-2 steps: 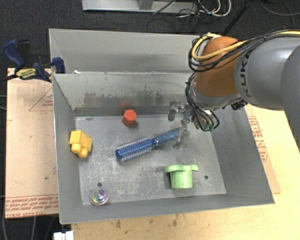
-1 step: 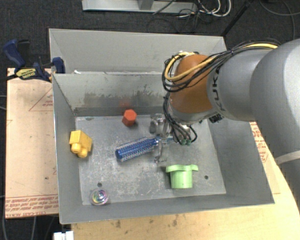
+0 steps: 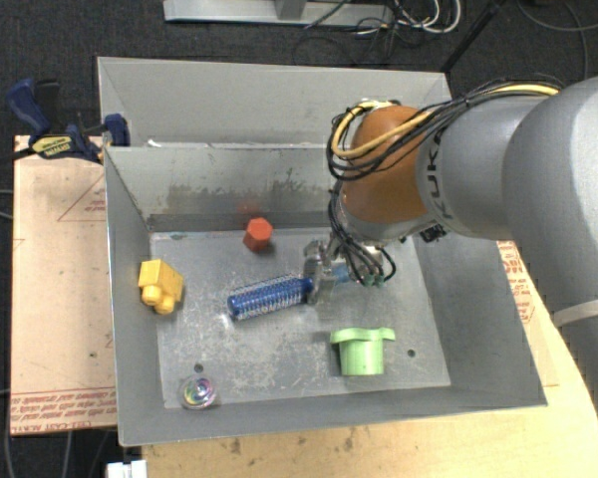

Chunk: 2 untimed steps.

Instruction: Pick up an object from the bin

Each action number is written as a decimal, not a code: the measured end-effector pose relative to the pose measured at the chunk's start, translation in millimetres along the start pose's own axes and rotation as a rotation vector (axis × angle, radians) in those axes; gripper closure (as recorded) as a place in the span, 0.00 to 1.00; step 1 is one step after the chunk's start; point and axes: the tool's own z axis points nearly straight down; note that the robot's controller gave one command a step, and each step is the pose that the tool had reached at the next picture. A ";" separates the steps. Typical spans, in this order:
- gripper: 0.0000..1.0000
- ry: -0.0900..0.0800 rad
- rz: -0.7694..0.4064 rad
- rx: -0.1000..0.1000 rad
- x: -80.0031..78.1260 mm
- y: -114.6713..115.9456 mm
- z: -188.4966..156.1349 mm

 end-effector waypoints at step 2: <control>1.00 -0.009 -0.013 0.000 -16.4 -21.1 -258.6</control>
Offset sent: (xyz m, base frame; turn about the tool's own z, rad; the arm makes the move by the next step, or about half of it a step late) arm 0.0187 -0.0184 0.1141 -0.0272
